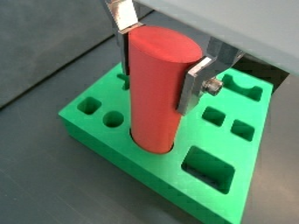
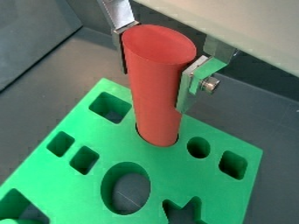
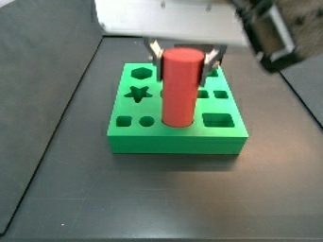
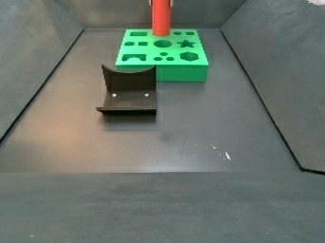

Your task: Insert the oval object.

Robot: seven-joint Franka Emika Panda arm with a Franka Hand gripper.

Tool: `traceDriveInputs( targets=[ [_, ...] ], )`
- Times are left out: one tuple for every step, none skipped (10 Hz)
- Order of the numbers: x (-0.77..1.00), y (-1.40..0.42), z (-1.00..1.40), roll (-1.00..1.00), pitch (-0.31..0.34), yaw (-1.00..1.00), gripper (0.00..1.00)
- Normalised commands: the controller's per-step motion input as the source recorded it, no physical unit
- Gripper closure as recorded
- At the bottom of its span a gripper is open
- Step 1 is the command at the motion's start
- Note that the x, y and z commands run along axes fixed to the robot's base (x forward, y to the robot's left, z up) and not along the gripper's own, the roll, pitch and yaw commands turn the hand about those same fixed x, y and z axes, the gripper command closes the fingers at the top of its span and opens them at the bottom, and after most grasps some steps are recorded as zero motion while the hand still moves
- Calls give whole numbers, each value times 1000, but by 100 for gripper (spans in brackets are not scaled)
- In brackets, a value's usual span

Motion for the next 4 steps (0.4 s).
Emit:
traceDriveInputs(
  targets=[
    [0,0,-437,0,-149,0,100],
    [20,0,-226,-23,-60,0,100],
    [209,0,-31,-23,70,-29,100],
    [31,0,0,0,23,0,100]
  ],
)
